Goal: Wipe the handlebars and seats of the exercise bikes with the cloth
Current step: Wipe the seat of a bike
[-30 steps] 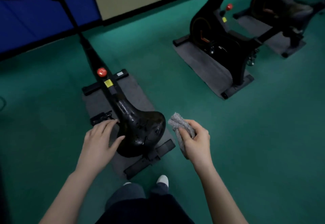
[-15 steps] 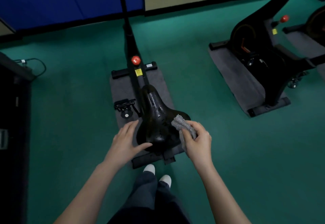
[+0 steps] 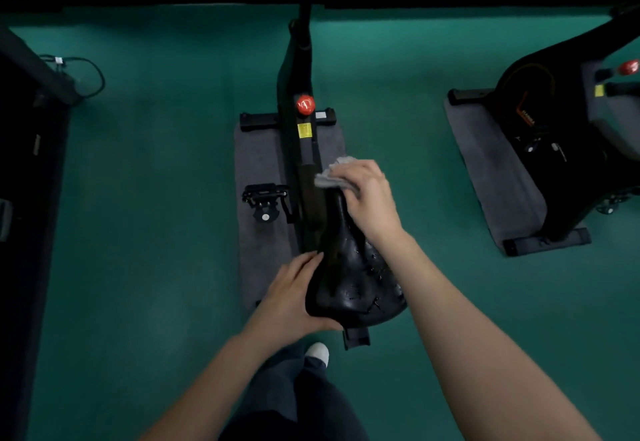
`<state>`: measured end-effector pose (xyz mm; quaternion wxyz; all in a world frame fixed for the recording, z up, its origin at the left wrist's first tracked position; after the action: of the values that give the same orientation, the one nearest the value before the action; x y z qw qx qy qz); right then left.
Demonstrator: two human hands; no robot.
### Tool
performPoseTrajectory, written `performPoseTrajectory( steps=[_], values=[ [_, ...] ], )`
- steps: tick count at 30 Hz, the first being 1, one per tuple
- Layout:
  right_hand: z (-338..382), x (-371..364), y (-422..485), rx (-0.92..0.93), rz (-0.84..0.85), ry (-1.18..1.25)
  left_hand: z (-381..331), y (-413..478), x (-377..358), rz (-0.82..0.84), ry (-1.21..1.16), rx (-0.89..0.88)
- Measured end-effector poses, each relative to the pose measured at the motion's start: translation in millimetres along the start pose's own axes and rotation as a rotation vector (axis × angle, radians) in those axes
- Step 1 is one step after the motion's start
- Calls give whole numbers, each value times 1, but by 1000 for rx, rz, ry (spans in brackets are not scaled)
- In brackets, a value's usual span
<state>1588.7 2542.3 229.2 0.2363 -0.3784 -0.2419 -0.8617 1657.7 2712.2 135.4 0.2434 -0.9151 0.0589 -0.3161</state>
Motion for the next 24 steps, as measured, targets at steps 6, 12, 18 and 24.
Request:
performPoseTrajectory(
  steps=[6,12,18,24],
  values=[
    [15,-17,-56,213,274,-33,3,0,-3,-33,-69,-16],
    [9,9,-93,37,214,266,6,1,-5,-16,-142,36],
    [-32,40,-47,-213,-177,307,11,0,-9,-22,-228,91],
    [-60,3,-40,-285,12,203,11,-1,-7,-47,-302,104]
  ],
)
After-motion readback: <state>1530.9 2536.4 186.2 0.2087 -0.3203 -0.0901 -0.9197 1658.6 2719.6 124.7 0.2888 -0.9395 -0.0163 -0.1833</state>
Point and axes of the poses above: each hand's wrist, its own y-axis towards the middle knuckle, its own x-axis out of the back of the hand, z = x × y, the point moved 8 cm from there along y, towards the middle knuckle, and after that the axes turned 12 degrees about x, right-handed, at the moved point
